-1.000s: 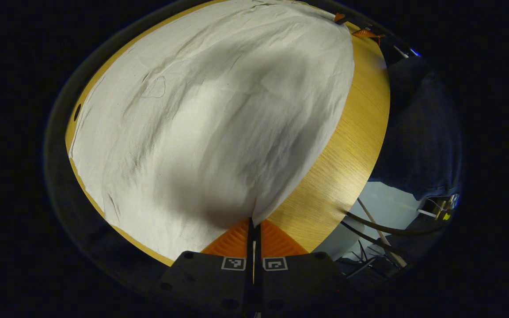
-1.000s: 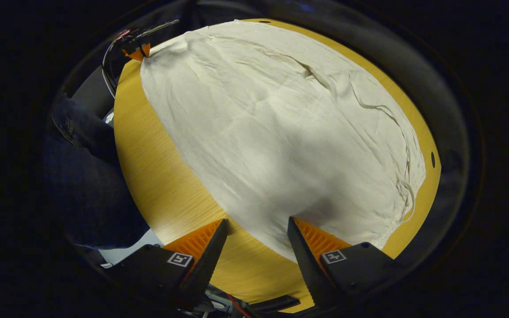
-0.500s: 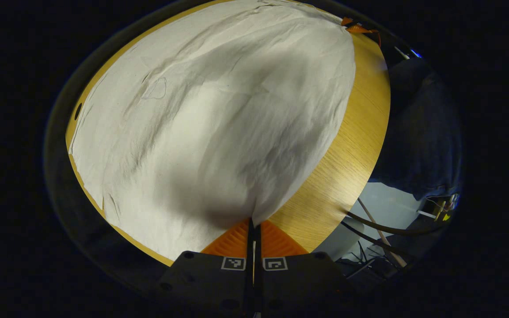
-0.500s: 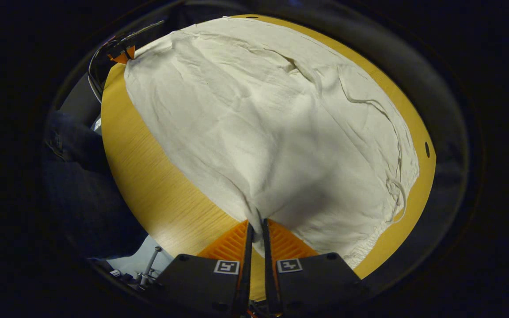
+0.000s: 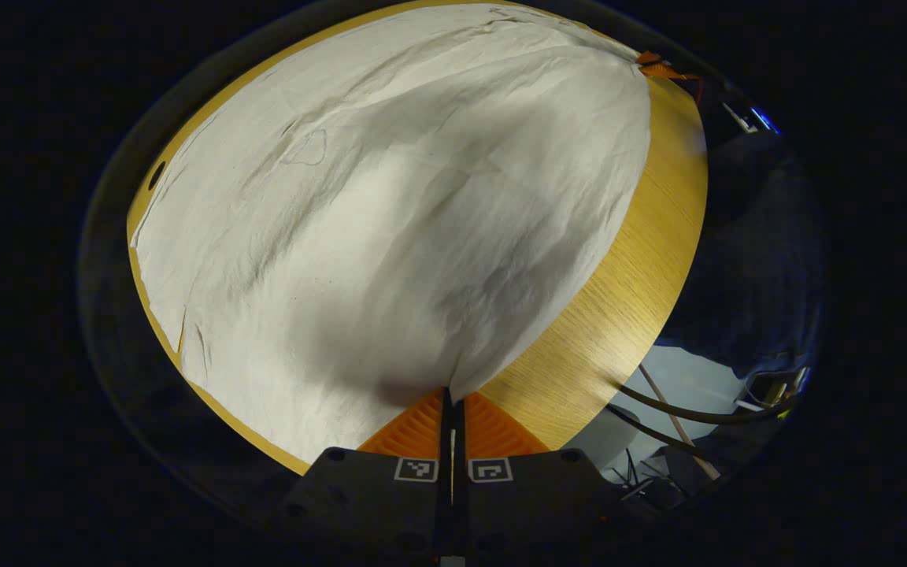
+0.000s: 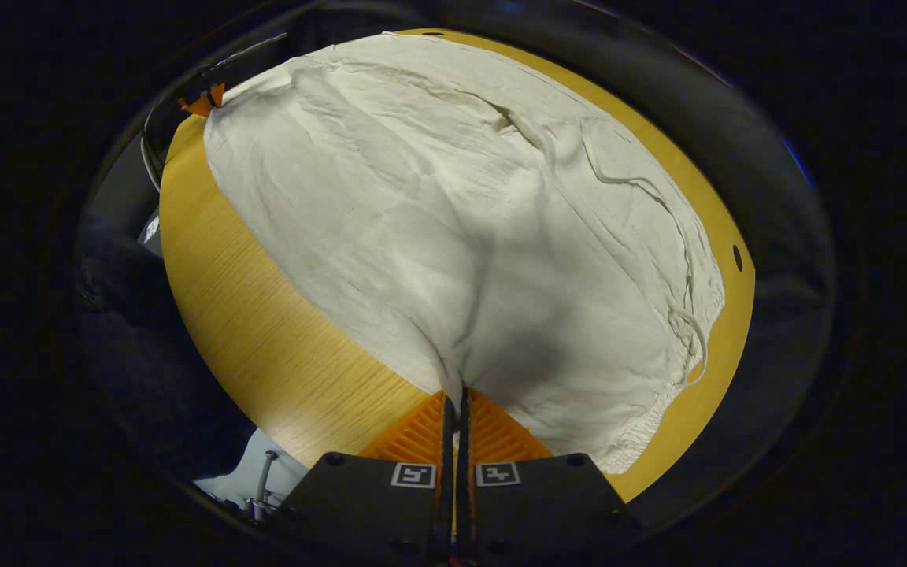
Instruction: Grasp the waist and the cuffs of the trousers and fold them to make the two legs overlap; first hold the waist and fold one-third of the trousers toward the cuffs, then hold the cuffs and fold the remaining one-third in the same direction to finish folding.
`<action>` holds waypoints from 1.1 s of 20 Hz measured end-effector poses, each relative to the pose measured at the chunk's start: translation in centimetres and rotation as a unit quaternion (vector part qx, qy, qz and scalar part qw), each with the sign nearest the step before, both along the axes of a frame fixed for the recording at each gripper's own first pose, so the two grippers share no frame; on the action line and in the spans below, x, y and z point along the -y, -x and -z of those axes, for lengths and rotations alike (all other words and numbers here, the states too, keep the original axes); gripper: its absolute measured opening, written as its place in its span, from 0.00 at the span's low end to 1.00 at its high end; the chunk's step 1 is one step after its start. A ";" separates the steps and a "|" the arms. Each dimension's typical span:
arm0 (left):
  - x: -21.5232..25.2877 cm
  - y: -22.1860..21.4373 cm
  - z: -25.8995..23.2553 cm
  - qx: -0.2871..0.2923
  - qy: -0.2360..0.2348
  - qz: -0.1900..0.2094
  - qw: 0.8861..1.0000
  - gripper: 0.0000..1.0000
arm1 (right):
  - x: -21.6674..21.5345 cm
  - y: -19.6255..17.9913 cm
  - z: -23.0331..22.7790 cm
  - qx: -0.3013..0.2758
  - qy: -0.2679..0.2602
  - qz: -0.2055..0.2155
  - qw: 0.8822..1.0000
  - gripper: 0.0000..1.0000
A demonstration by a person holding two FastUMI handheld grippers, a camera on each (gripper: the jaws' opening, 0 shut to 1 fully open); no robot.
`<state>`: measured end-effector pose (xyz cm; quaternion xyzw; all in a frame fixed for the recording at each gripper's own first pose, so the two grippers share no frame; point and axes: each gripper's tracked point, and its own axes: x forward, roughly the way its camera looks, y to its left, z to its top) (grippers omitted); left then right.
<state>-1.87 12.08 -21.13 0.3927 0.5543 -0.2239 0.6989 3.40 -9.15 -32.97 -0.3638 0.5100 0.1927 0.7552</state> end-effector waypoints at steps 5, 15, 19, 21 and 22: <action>0.4 -3.0 -2.6 0.115 0.020 -0.059 0.991 0.00 | -0.3 -0.3 -1.7 0.036 -0.040 0.067 0.996 0.04; 4.5 -20.3 -19.2 0.421 0.122 -0.195 0.877 0.00 | -3.9 -11.7 -14.4 0.227 -0.190 0.202 0.934 0.04; 3.8 -25.4 -25.0 0.470 0.130 -0.213 0.847 0.00 | -5.0 -17.6 -18.1 0.274 -0.216 0.215 0.912 0.04; 4.3 -30.6 -26.4 0.484 0.127 -0.213 0.839 0.00 | -5.3 -20.3 -18.5 0.282 -0.220 0.212 0.910 0.04; 4.6 -31.5 -26.9 0.489 0.127 -0.214 0.836 0.00 | -5.4 -21.7 -18.4 0.282 -0.222 0.211 0.909 0.04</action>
